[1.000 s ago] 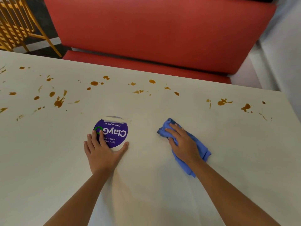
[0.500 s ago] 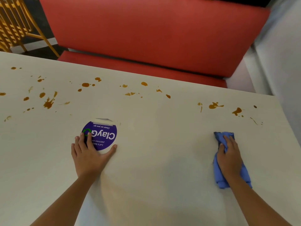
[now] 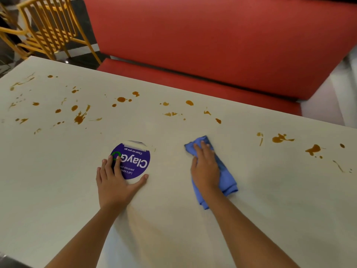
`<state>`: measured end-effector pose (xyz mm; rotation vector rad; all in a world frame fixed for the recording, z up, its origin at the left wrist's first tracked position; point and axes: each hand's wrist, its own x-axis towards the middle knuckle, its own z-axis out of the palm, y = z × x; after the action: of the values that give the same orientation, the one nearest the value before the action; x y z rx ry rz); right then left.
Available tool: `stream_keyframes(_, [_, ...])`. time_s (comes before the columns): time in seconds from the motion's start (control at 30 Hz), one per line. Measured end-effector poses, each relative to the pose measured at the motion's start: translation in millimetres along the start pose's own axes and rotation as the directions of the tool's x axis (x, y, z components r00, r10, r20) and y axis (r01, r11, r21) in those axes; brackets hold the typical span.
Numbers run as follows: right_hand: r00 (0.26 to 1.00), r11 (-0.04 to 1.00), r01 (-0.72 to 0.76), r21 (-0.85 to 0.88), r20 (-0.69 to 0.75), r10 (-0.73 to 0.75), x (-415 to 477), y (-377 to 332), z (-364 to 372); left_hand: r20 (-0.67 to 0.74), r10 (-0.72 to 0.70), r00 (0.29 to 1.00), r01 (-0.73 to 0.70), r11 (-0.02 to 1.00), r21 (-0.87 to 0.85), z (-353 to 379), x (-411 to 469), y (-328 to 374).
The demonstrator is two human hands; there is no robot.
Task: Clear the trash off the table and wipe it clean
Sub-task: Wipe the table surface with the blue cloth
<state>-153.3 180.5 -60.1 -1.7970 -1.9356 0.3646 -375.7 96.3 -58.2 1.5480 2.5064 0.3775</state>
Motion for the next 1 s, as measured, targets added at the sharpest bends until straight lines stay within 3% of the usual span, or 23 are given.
stream_keyframes(0.07, [0.994, 0.997, 0.064, 0.046, 0.084, -0.068, -9.9, -13.6, 4.7, -0.004, 0.003, 1.0, -0.003, 1.0, 0.001, 0.6, 0.5, 0.0])
stream_keyframes(0.2, [0.948, 0.952, 0.295, 0.083, 0.098, -0.302, -32.0, 3.1, -6.6, -0.005, 0.003, 1.0, -0.004, 1.0, -0.016, -0.8, -0.1, -0.8])
stream_keyframes(0.3, [0.934, 0.936, 0.327, 0.13, 0.108, -0.341, -34.5, 25.7, -21.5, 0.012, 0.006, 1.0, -0.005, 1.0, -0.017, -1.5, -1.1, 0.0])
stream_keyframes(0.4, [0.966, 0.966, 0.233, 0.109, 0.092, -0.244, -26.6, 34.7, -25.3, 0.045, 0.038, 0.998, -0.036, 0.998, -0.045, -7.5, 0.9, -4.7])
stream_keyframes(0.53, [0.999, 0.996, -0.035, 0.084, 0.016, 0.034, -6.3, 7.3, -7.0, 0.012, 0.1, 0.995, -0.097, 0.982, -0.165, -32.0, 15.4, -38.9])
stream_keyframes(0.63, [0.928, 0.926, -0.359, 0.116, -0.058, 0.367, 7.4, -40.2, 13.7, -0.008, 0.109, 0.994, -0.109, 0.988, -0.112, -51.1, 30.6, -82.1])
stream_keyframes(0.7, [0.88, 0.881, -0.46, 0.114, -0.074, 0.469, 18.4, -68.4, 28.9, -0.004, 0.093, 0.996, -0.093, 0.994, -0.066, -62.6, 43.5, -115.1])
stream_keyframes(0.87, [0.89, 0.879, -0.454, 0.143, 0.043, 0.453, 47.8, -129.6, 58.5, -0.007, 0.041, 0.999, -0.041, 0.999, 0.008, -89.9, 81.4, -193.1])
stream_keyframes(1.0, [0.959, 0.973, -0.229, 0.011, 0.172, 0.224, 42.1, -185.1, 85.6, 0.018, -0.037, 0.999, 0.036, 0.998, 0.05, -106.8, 106.0, -241.6])
